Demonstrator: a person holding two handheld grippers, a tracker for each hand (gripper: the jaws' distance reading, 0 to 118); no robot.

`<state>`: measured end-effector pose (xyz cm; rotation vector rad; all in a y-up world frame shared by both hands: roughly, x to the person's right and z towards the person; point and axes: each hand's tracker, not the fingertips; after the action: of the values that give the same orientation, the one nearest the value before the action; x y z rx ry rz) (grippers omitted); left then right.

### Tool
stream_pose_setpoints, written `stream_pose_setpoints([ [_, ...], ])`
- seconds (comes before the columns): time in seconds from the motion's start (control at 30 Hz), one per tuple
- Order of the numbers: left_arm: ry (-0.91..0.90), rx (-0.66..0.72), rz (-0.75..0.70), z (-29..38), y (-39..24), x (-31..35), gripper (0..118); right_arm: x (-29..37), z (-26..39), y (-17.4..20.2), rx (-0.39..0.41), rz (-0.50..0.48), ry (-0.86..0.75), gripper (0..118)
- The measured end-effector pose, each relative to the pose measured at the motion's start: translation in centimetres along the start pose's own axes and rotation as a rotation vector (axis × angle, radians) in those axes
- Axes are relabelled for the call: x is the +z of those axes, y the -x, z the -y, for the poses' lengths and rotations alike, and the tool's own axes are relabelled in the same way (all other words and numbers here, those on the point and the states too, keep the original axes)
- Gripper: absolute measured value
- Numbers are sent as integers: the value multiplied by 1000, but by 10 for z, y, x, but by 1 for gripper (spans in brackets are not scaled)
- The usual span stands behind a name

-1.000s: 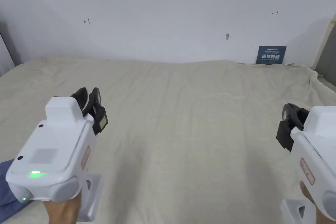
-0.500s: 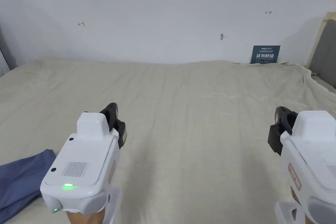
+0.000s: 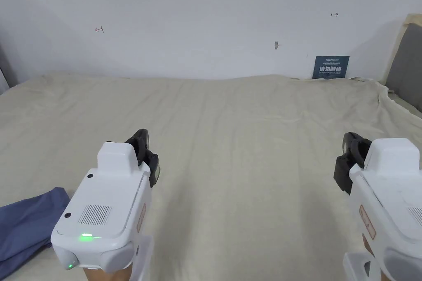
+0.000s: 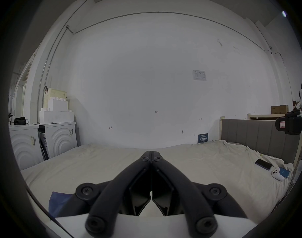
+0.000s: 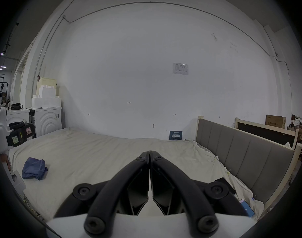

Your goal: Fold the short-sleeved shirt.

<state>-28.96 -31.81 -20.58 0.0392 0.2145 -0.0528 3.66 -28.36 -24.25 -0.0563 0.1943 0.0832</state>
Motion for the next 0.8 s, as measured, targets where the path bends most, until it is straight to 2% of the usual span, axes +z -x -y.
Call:
stream_pose_setpoints([
  [0.8,-2,-5,-3,-1,2,2,0,1,-5,1,2,-10,-10,0],
])
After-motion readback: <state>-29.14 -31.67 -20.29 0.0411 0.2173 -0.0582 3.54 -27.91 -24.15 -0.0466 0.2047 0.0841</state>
